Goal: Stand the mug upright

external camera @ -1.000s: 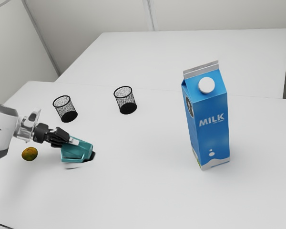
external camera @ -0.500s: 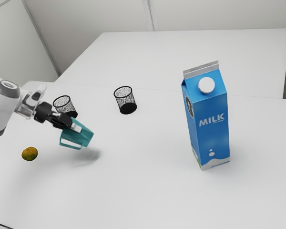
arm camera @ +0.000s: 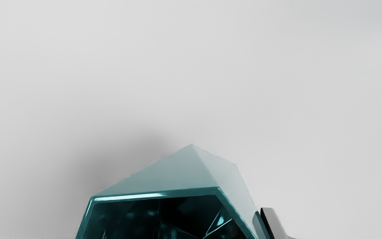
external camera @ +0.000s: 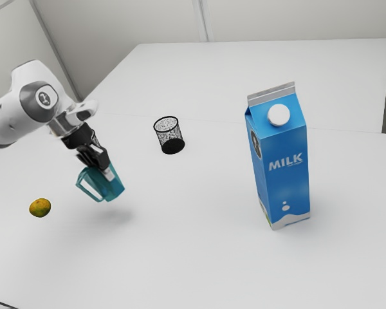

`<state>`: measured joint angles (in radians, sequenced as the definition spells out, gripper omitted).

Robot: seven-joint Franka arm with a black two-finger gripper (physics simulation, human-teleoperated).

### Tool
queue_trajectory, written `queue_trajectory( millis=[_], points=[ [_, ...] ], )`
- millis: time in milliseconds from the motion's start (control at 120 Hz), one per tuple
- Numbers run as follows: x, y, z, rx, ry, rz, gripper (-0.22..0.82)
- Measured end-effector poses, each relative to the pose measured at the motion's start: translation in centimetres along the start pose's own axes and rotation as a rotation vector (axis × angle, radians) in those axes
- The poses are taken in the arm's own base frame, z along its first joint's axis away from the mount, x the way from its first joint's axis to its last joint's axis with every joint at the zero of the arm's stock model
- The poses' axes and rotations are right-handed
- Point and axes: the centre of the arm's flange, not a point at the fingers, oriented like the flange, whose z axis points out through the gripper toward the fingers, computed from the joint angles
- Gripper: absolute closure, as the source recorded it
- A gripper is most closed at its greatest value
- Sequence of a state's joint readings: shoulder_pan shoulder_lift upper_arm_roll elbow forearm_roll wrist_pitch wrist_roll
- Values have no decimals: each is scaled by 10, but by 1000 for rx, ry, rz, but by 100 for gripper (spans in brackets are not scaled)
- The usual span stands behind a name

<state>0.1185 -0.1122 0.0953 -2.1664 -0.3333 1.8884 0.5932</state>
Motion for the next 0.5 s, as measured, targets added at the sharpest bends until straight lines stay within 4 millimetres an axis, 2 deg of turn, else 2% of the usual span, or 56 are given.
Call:
queue_trajectory(
  millis=[167,275,500],
  points=[
    [12,24,10,103,-36,-44,78],
    [13,36,14,166,-34,-85,78],
    [7,44,29,269,1,-182,78]
  ],
)
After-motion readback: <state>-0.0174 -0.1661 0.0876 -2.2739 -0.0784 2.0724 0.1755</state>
